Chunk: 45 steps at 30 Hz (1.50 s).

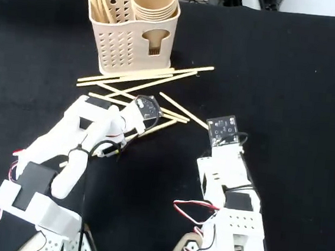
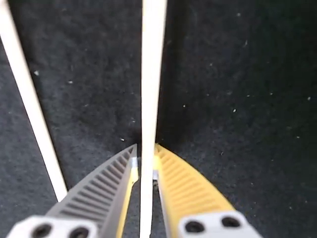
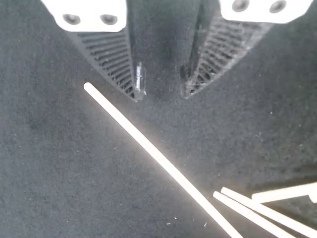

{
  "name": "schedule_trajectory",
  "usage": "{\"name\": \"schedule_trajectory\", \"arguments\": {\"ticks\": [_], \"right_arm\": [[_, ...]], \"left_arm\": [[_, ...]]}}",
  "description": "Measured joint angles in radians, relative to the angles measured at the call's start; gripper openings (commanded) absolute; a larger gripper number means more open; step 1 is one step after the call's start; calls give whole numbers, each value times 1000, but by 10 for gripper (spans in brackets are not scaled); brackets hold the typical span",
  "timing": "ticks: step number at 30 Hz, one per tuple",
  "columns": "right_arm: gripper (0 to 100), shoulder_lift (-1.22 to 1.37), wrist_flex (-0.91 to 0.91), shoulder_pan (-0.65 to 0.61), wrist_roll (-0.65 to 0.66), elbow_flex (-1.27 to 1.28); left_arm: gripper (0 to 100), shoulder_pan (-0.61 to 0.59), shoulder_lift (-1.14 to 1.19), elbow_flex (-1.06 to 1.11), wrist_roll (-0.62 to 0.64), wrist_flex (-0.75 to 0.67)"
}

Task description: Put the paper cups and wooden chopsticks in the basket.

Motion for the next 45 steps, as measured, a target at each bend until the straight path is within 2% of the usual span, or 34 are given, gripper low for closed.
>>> {"name": "schedule_trajectory", "arguments": {"ticks": [9,15,19,31,36,45], "right_arm": [[141,0,0,0,0,0],[141,0,0,0,0,0],[141,0,0,0,0,0],[141,0,0,0,0,0],[141,0,0,0,0,0],[141,0,0,0,0,0]], "left_arm": [[30,0,0,0,0,2],[30,-8,2,-69,2,97],[30,-11,-11,-87,2,110],[30,-14,-448,-32,28,107],[30,-15,-592,-28,94,21],[30,-15,-730,-28,114,-292]]}}
